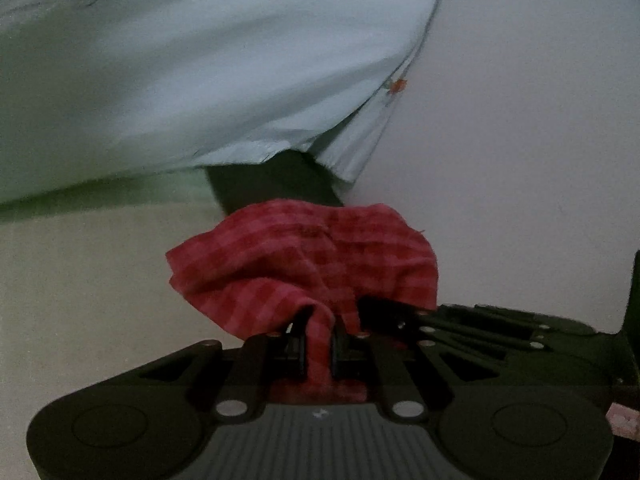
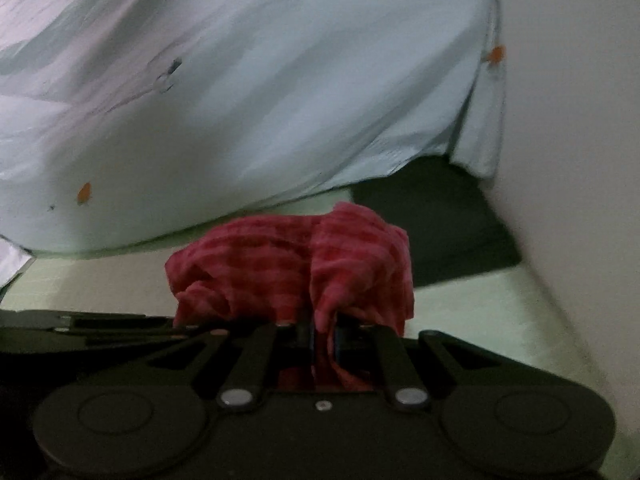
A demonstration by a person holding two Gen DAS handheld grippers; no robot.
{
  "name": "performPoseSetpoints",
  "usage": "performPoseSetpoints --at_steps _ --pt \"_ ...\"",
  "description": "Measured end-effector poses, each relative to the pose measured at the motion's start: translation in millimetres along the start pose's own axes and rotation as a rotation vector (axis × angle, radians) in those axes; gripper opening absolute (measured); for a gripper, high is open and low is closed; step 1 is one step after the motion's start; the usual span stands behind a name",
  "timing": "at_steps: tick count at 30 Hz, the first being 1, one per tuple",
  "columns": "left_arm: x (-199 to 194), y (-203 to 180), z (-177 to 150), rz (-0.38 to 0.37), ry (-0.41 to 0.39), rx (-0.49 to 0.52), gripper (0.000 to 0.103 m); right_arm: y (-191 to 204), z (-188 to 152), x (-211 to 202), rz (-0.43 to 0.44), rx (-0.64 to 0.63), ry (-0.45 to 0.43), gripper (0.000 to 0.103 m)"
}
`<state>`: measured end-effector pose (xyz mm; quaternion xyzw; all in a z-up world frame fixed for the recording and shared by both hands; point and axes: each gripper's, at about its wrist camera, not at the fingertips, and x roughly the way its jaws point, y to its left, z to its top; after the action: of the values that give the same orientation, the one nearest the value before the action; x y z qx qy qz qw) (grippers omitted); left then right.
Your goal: Fold clothes
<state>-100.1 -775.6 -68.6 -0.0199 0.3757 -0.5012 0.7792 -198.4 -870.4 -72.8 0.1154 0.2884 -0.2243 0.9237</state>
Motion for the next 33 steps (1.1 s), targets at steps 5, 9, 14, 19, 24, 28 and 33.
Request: performPoseSetpoints --at_steps 5,9,14,19,24,28,33 --pt "42 -18 25 -0.004 -0.001 0.019 0.012 -42 17 17 -0.025 0.002 -0.027 0.009" --pt "77 -17 51 -0.004 -0.012 0.029 0.012 -61 36 39 -0.055 0.012 -0.045 0.009" --pt "121 -15 93 -0.003 -0.019 0.007 0.012 -83 71 83 -0.105 0.002 -0.051 0.009" --pt "184 -3 136 0.032 -0.046 -0.033 0.017 -110 110 139 -0.157 -0.019 -0.051 0.01" --pt "233 26 146 0.215 0.005 -0.029 0.046 -130 128 205 -0.318 -0.128 -0.011 0.071" --pt "236 49 140 0.296 0.059 -0.01 0.058 -150 124 217 -0.349 -0.021 0.059 0.073" --pt "202 43 124 0.268 0.077 0.051 0.065 -158 110 181 -0.323 0.09 0.09 0.08"
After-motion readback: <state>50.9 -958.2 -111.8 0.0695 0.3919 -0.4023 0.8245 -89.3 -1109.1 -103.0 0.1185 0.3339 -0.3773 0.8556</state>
